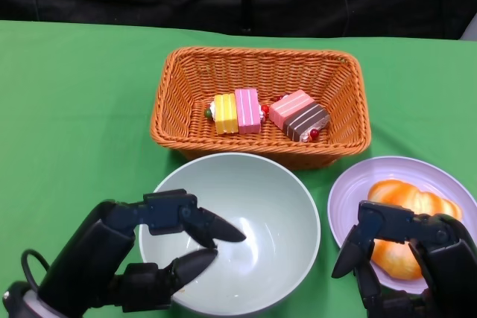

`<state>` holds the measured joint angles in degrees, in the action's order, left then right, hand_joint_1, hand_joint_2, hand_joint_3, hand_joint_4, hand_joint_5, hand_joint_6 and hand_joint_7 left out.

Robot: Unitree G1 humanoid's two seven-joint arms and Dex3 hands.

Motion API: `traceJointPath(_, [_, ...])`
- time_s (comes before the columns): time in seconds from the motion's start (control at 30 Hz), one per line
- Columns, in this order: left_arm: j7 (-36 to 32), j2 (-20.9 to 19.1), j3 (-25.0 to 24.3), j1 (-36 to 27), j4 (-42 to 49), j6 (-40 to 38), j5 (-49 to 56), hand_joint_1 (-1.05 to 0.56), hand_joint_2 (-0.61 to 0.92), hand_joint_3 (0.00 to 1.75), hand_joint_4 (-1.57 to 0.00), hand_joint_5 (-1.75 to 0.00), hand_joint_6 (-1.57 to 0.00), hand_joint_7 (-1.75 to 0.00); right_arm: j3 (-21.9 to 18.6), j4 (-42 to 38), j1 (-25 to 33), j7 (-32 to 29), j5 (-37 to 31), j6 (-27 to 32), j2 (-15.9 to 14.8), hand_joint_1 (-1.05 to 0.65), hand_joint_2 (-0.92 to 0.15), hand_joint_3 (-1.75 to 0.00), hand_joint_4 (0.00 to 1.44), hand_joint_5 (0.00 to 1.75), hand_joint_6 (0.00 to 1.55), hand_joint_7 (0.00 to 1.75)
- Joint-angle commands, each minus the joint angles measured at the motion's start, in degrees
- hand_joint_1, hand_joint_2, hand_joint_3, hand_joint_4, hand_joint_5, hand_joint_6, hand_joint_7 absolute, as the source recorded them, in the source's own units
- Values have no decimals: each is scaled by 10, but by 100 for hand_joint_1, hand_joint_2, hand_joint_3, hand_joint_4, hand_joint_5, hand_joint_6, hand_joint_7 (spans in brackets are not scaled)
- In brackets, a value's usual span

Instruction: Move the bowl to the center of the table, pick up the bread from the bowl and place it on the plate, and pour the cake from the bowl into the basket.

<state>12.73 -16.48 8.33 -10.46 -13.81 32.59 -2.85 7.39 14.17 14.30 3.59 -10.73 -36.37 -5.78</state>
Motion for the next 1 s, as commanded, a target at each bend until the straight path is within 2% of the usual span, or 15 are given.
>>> traceJointPath(0.03, [-7,23,-4,-26,-31,-38,-33,-12,37,148,-91,-168,-83,-142,2,5,5,6,16,3,-5,-3,-17,-175,89,169,87,142])
traceJointPath(0.13, [-8,39,-7,-41,-50,-57,-33,-12,33,161,-93,-174,-82,-158,2,5,5,10,20,0,-7,-4,-16,-175,88,170,87,140])
traceJointPath(0.33, [-13,67,-13,-62,-61,-53,-27,-13,30,168,-98,-175,-79,-168,-1,1,8,13,24,-7,-9,-5,-16,-175,88,170,89,137])
traceJointPath(0.5, [-4,79,-21,-66,-46,-43,-37,-12,31,162,-100,-175,-81,-167,-3,-7,10,16,31,-15,-12,-4,-15,-175,89,170,90,137])
traceJointPath(1.0, [15,82,-34,-59,-10,-18,-56,-15,26,164,-102,-175,-87,-159,-4,-37,1,16,26,-37,-12,-5,-15,-175,88,174,89,139])
